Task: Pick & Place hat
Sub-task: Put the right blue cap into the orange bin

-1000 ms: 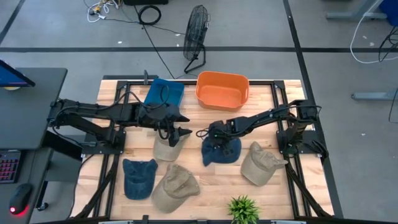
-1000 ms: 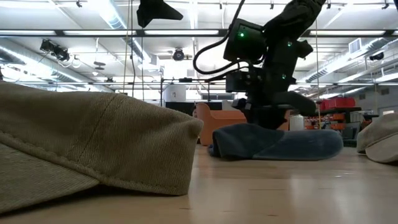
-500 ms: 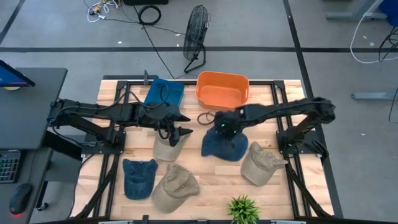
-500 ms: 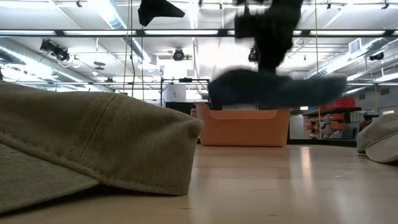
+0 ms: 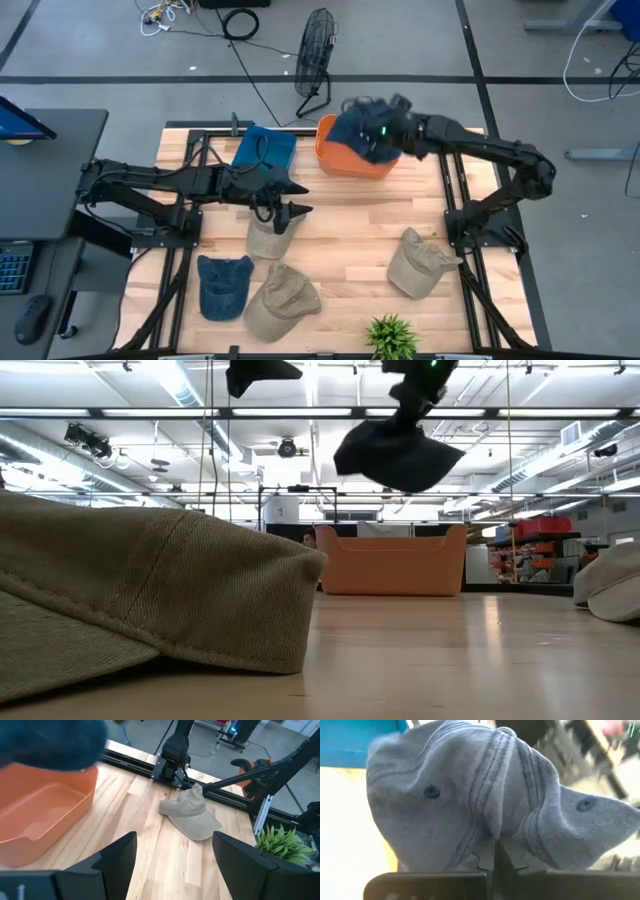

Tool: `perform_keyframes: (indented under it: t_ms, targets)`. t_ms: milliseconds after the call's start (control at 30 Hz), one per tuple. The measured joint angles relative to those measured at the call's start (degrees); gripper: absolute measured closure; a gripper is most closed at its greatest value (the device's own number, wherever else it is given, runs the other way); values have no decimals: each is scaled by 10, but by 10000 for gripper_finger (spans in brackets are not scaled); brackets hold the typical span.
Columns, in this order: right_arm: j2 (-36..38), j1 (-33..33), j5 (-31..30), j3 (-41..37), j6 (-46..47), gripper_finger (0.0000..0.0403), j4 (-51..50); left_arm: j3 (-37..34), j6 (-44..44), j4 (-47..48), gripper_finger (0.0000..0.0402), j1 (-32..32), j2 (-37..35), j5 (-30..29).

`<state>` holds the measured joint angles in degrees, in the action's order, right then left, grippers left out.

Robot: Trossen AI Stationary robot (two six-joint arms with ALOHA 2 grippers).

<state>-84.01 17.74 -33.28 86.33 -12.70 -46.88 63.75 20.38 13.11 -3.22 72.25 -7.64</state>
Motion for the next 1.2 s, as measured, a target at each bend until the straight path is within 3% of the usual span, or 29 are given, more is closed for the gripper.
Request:
perform_keyframes:
  t_ms: [133,267,567,767,933,1200]
  targets:
    - [-37,54,88,0,-132,400,85,0,0,0,138,0,0,0]
    - [-81,92,137,0,-180,400,107,0,0,0,138,0,0,-1]
    - [-177,145,149,0,-199,400,71,0,-1,0,138,0,0,-2]
    - [-191,147,183,0,-216,401,18,0,-1,0,138,5,0,-2]
    - [-191,149,257,0,-208,401,-25,0,-2,0,138,5,0,-7]
    - [-196,152,266,-65,-206,400,64,0,-2,0,138,5,0,-7]
